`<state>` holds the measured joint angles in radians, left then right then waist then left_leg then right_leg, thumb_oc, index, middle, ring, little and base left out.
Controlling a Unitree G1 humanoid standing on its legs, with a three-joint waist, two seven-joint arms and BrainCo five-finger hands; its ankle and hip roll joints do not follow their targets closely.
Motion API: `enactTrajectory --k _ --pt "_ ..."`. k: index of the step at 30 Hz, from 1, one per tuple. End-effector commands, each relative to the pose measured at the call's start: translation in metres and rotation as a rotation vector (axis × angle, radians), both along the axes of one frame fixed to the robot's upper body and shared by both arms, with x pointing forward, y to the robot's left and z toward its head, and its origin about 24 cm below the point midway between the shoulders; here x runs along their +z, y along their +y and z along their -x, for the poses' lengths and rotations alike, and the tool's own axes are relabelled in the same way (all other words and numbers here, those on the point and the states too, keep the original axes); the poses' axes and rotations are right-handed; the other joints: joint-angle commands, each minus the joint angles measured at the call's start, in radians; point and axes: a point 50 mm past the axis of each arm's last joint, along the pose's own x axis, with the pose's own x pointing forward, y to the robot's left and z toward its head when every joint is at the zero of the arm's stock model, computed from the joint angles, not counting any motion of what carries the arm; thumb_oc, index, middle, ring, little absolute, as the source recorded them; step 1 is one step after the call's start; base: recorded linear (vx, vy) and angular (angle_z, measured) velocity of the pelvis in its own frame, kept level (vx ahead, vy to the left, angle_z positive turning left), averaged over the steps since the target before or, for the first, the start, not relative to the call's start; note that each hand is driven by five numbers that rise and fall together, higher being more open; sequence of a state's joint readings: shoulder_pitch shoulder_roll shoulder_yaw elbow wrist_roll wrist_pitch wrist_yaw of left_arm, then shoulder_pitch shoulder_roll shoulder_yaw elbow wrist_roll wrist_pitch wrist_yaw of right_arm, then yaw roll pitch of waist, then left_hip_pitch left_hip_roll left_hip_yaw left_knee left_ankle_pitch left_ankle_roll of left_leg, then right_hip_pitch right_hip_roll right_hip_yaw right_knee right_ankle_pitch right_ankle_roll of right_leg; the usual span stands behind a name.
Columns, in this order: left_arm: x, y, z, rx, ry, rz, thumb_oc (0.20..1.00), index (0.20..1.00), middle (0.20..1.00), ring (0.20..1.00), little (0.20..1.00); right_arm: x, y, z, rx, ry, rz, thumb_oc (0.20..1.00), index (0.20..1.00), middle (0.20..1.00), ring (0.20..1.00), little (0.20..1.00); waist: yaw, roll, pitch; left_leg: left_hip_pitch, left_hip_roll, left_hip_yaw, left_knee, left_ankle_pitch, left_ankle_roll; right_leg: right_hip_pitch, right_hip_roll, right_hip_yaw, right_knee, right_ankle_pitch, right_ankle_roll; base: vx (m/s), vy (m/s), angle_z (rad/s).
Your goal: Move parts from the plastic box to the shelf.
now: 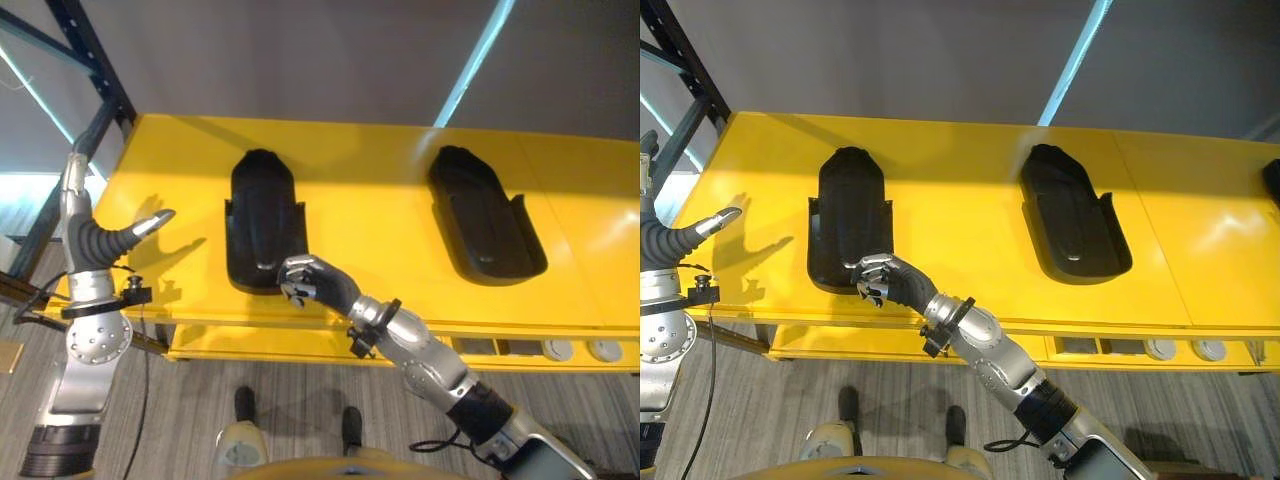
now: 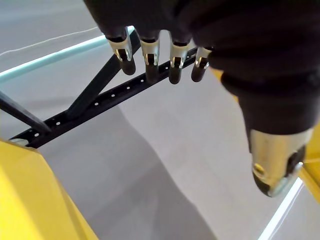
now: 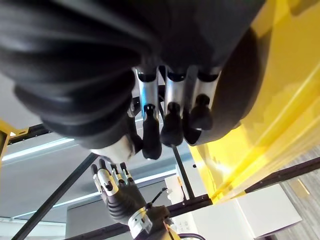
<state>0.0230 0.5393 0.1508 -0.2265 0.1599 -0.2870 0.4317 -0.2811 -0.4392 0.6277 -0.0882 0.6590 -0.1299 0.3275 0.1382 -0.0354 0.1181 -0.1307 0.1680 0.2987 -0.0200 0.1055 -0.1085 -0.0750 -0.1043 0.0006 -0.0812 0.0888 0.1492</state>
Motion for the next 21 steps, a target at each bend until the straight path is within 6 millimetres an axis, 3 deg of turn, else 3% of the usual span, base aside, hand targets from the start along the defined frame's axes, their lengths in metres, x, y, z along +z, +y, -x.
enactTrajectory --k 1,11,15,21 --pt "0.025 -0.009 0.001 -0.068 -0.119 -0.085 1.0 1.0 1.0 1.0 1.0 0.023 0.012 0.001 0.049 -0.108 -0.079 0.2 0.2 0.2 0.2 0.2 0.015 -0.018 -0.013 0.003 0.054 0.022 0.195 -0.241 -0.033 -0.046 -0.047 -0.014 0.126 -0.136 0.09 0.0 -0.006 0.06" --pt "0.024 -0.01 -0.001 -0.085 -0.12 -0.06 1.0 1.0 1.0 1.0 1.0 0.027 0.03 0.01 0.203 -0.048 -0.127 0.2 0.2 0.2 0.2 0.2 0.023 -0.009 -0.01 -0.011 0.049 0.015 0.205 -0.241 -0.03 -0.057 -0.053 -0.024 0.137 -0.138 0.088 0.0 -0.004 0.03" --pt "0.019 -0.018 -0.009 -0.122 -0.101 -0.032 1.0 1.0 1.0 1.0 1.0 0.006 0.057 0.027 0.423 0.243 -0.217 0.2 0.2 0.2 0.2 0.2 0.036 -0.004 -0.006 -0.018 0.049 0.013 0.212 -0.239 -0.031 -0.06 -0.056 -0.031 0.145 -0.139 0.084 -0.01 -0.004 0.02" --pt "0.015 -0.029 -0.02 -0.172 -0.066 -0.007 1.0 1.0 1.0 1.0 1.0 0.02 0.067 0.019 0.445 0.251 -0.272 0.2 0.2 0.2 0.2 0.2 0.047 0.0 -0.006 -0.024 0.047 0.007 0.22 -0.241 -0.03 -0.063 -0.059 -0.041 0.156 -0.142 0.082 0.0 -0.005 0.03"
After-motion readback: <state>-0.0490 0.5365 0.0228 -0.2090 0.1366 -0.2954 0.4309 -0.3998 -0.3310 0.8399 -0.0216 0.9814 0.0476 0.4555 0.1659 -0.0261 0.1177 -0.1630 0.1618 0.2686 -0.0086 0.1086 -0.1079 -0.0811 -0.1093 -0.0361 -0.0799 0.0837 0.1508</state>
